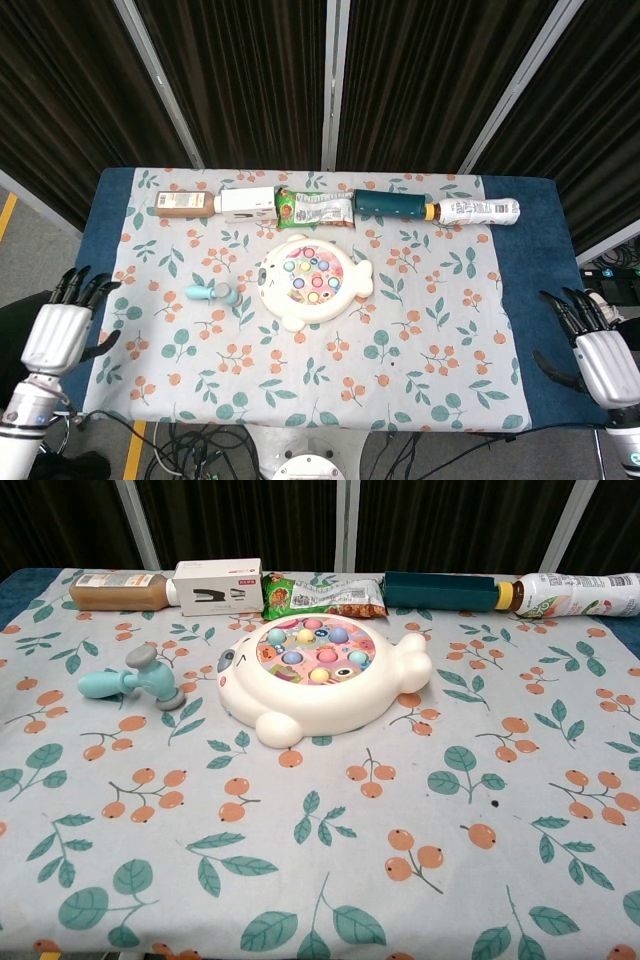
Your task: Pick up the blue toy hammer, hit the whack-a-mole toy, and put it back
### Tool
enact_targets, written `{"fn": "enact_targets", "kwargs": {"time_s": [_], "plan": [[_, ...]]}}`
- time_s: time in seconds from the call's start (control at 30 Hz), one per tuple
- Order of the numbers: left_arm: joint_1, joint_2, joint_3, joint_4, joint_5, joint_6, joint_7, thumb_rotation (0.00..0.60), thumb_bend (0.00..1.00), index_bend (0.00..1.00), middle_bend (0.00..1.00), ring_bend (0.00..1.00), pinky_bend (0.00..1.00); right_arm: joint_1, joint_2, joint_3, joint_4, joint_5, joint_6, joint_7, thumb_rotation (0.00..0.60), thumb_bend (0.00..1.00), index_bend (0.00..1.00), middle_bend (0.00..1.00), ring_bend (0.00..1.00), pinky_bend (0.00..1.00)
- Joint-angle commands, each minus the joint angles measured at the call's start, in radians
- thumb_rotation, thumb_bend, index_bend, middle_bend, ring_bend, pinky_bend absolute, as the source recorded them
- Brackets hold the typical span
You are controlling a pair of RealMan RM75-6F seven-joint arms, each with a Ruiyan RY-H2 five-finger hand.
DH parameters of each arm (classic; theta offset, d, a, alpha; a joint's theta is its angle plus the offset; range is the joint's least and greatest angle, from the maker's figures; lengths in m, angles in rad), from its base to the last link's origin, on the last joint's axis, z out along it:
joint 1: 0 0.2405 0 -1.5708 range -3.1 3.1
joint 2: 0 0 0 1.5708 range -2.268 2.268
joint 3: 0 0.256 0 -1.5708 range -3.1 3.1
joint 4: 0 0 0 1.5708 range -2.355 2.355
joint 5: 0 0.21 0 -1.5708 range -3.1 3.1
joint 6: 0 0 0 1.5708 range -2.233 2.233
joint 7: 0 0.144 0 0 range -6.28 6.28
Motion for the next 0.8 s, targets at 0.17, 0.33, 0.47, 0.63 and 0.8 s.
{"fn": "enact_targets", "kwargs": {"time_s": [0.17, 0.33, 0.47, 0.63, 0.8], "plan": [[-0.256, -0.036, -0.097, 0.085, -0.122, -0.351, -0.068, 0.600, 0.24, 0.25, 0.17, 0.00, 0.03, -0.014, 0.008, -0.004, -0.004, 0.003, 0.014, -0.005, 0.600, 0.22, 0.07, 0.17, 0.00, 0.00], [-0.345, -0.098, -0.115, 0.145, -0.220, -0.474, -0.044, 0.600, 0.28, 0.35, 0.21, 0.04, 0.04, -0.015, 0.009, -0.005, -0.006, 0.010, 0.009, -0.007, 0.600, 0.22, 0.07, 0.17, 0.00, 0.00], [-0.390, -0.151, -0.114, 0.168, -0.285, -0.498, 0.047, 0.600, 0.30, 0.36, 0.23, 0.06, 0.04, -0.014, 0.010, -0.003, -0.006, 0.017, 0.002, -0.007, 0.600, 0.22, 0.07, 0.17, 0.00, 0.00], [-0.430, -0.186, -0.099, 0.168, -0.375, -0.522, 0.145, 0.600, 0.30, 0.35, 0.25, 0.10, 0.04, -0.011, 0.009, -0.002, 0.002, 0.024, -0.008, 0.002, 0.600, 0.22, 0.07, 0.17, 0.00, 0.00], [-0.451, -0.229, -0.078, 0.174, -0.438, -0.492, 0.245, 0.600, 0.30, 0.34, 0.25, 0.10, 0.04, -0.010, 0.002, -0.004, 0.016, 0.030, -0.017, 0.017, 0.600, 0.22, 0.07, 0.17, 0.00, 0.00]]}}
